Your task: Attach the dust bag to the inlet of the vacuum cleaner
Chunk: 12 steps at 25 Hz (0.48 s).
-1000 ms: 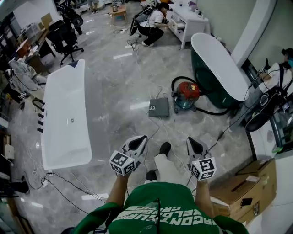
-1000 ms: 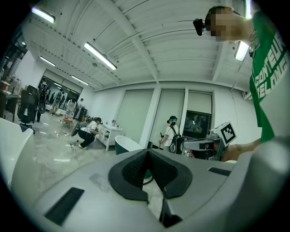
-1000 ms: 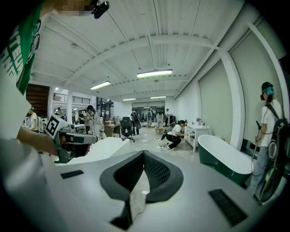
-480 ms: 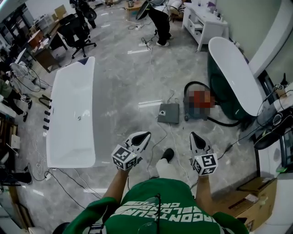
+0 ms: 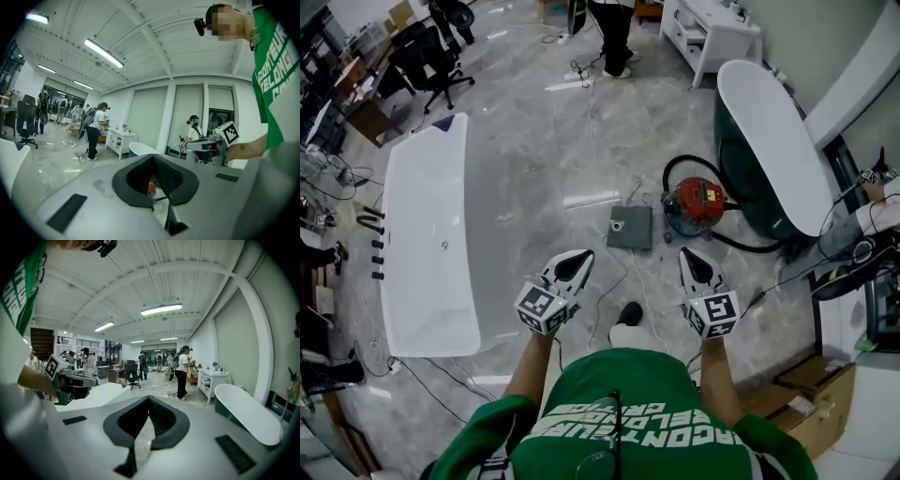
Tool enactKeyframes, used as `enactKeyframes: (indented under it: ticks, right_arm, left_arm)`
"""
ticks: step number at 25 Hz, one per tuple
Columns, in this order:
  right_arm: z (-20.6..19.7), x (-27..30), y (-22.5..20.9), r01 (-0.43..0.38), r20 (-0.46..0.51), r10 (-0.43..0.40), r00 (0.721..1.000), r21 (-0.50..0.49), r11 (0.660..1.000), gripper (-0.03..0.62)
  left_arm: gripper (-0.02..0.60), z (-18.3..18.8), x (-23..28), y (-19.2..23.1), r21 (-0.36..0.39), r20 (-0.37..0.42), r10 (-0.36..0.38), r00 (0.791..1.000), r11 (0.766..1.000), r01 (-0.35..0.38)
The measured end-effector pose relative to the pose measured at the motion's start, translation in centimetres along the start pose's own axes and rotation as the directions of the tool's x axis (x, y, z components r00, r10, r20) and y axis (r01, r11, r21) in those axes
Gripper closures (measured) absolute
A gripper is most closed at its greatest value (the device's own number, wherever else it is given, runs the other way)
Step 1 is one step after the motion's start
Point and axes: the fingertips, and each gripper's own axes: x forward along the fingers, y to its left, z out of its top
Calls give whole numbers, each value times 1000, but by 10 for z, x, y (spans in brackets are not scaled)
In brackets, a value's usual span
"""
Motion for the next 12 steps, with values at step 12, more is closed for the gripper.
enactKeyframes:
  ticks: [12]
  right_arm:
    - [-8, 49, -50, 53, -27, -51, 998, 50, 997, 586]
  left_arm:
    - [577, 9, 76, 42, 32, -43, -74, 996, 997, 75]
